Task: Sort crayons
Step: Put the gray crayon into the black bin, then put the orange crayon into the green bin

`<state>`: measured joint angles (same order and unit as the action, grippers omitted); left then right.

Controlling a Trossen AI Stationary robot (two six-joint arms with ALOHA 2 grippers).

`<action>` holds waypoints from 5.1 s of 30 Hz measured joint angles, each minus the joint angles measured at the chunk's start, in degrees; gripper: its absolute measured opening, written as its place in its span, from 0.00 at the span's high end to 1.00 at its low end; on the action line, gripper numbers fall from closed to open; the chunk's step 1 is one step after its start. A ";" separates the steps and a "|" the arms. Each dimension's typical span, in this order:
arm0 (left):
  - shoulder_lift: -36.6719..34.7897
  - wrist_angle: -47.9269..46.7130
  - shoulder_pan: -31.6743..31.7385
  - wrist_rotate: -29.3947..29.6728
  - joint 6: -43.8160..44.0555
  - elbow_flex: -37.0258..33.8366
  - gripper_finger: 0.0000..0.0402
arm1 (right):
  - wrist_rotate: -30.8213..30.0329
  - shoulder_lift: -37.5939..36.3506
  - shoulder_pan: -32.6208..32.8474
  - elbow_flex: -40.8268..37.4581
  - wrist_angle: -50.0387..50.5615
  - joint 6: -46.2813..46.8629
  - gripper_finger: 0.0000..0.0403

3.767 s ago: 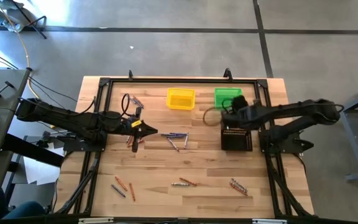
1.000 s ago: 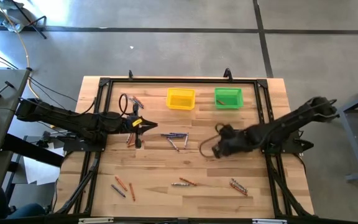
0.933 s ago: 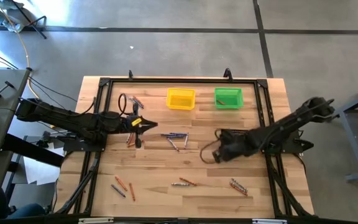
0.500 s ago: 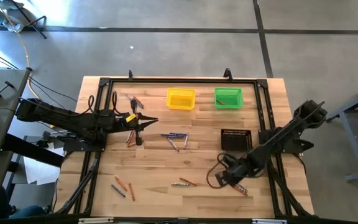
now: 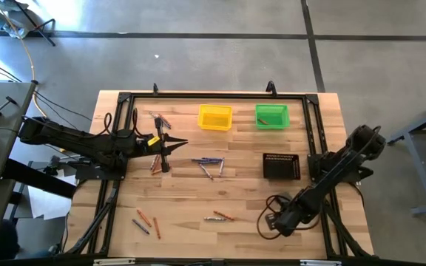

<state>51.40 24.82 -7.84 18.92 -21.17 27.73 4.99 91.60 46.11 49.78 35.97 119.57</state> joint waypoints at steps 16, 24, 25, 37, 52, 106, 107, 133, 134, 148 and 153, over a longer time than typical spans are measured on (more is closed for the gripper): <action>0.02 -1.23 0.00 -0.03 1.59 0.00 0.98 | -0.04 -0.01 -0.02 0.00 2.77 -1.07 0.78; 0.02 -1.46 0.00 -0.04 1.57 0.00 0.98 | 0.01 1.06 -0.04 0.02 3.84 0.50 0.78; 0.02 -1.45 0.00 -0.04 1.57 0.00 0.98 | 0.12 1.56 -0.04 0.02 3.38 0.48 0.78; 0.02 -1.46 -0.01 -0.07 1.63 0.00 0.98 | 0.37 5.00 -0.07 0.33 1.79 0.40 0.78; 0.02 -1.45 0.00 -0.07 1.66 0.00 0.98 | 2.11 5.99 -1.51 0.23 3.57 0.01 0.97; 0.04 -3.19 0.04 -0.02 1.59 0.00 0.98 | -35.50 -0.11 -17.64 2.91 42.18 -5.18 0.79; 0.04 -3.19 0.04 -0.02 1.61 0.00 0.98 | -34.82 -0.12 -17.64 2.91 42.18 -5.19 0.77; 0.04 -8.22 0.04 -0.04 5.59 0.00 0.98 | -8.84 6.76 -8.42 30.36 28.65 -12.94 0.72; 0.04 -8.24 0.04 -0.04 5.60 0.00 0.98 | -5.49 7.95 -8.01 30.29 28.70 -12.05 0.72; 0.04 -8.26 0.02 -0.04 7.58 0.00 0.98 | 11.92 17.10 -3.55 30.29 15.56 -12.02 0.72; 0.04 -8.28 0.02 -0.07 7.65 0.00 0.98 | 12.06 18.63 -3.20 30.29 15.41 -12.10 0.72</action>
<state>51.44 16.53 -7.81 18.85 -13.52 27.73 17.05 110.23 42.91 80.07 51.38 107.47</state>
